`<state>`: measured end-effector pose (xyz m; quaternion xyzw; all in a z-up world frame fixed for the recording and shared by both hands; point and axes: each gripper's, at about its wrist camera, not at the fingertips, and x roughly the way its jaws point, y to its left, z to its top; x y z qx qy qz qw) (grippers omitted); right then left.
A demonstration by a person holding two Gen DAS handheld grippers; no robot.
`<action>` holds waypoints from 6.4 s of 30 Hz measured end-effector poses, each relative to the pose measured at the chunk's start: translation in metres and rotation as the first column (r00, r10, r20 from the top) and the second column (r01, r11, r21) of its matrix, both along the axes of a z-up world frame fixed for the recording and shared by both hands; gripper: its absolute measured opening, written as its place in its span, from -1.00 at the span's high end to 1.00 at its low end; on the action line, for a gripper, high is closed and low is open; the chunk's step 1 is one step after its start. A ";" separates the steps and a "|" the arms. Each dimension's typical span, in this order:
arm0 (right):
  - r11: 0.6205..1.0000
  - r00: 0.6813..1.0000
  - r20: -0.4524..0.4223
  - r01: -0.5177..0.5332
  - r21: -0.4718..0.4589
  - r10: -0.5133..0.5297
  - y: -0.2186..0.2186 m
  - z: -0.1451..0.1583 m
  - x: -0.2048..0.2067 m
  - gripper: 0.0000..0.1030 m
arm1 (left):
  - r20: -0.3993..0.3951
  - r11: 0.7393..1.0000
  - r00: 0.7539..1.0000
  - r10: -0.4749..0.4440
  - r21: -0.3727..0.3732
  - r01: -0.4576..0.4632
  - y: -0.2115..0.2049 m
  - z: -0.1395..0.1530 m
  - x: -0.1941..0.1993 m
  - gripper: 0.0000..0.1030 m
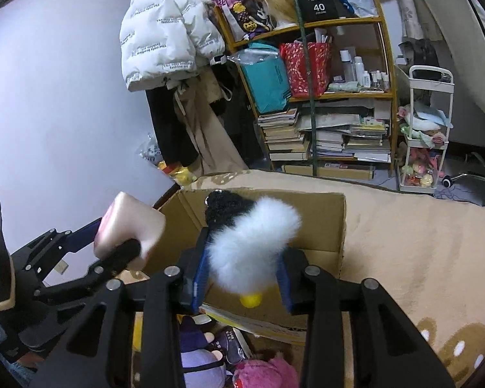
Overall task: Organize soft objects
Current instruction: 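Open both tools to drop the cushion and white plush into the box, then grasp the purple-haired doll plush with the left tool while the right tool grasps the pink bear, then carry both plushes over the box and open both tools to drop them in, then withdraw both tools from the box toward the remaining items on the blanket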
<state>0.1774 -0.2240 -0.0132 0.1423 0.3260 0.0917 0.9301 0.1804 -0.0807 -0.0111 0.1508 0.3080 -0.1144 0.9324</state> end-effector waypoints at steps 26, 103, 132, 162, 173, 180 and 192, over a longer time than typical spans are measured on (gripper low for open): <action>0.996 0.991 -0.094 0.093 -0.015 -0.094 -0.002 0.002 -0.061 -0.89 | -0.016 0.999 0.999 0.037 0.015 -0.037 0.020 0.015 -0.067 -0.81; 0.994 0.962 -0.253 0.108 0.006 -0.103 -0.006 -0.028 -0.074 -0.34 | -0.163 0.991 0.986 -0.035 -0.135 0.013 0.003 -0.035 -0.100 -0.08; 0.996 0.992 0.097 0.075 0.054 -0.080 -0.003 0.035 -0.022 -0.35 | 0.057 0.996 0.997 -0.043 -0.069 0.047 0.006 0.023 -0.018 -0.11; 0.991 0.991 0.009 0.133 0.009 -0.133 0.000 0.016 -0.023 -0.97 | 0.002 0.999 1.000 -0.013 0.039 0.013 0.021 0.008 -0.025 -0.64; 0.987 0.985 -0.065 0.160 -0.033 -0.162 0.025 0.023 -0.059 -1.00 | -0.054 1.000 0.999 0.005 0.010 -0.005 0.048 0.021 -0.042 -0.83; 0.989 0.981 -0.126 0.143 -0.048 -0.148 0.040 0.008 -0.073 -1.00 | -0.126 0.999 0.991 0.043 0.024 -0.041 0.073 0.010 -0.048 -0.83; 0.992 0.966 -0.250 0.036 -0.117 -0.065 0.079 -0.032 -0.075 -1.00 | -0.260 0.998 0.963 0.067 0.003 -0.069 0.105 -0.024 -0.039 -0.83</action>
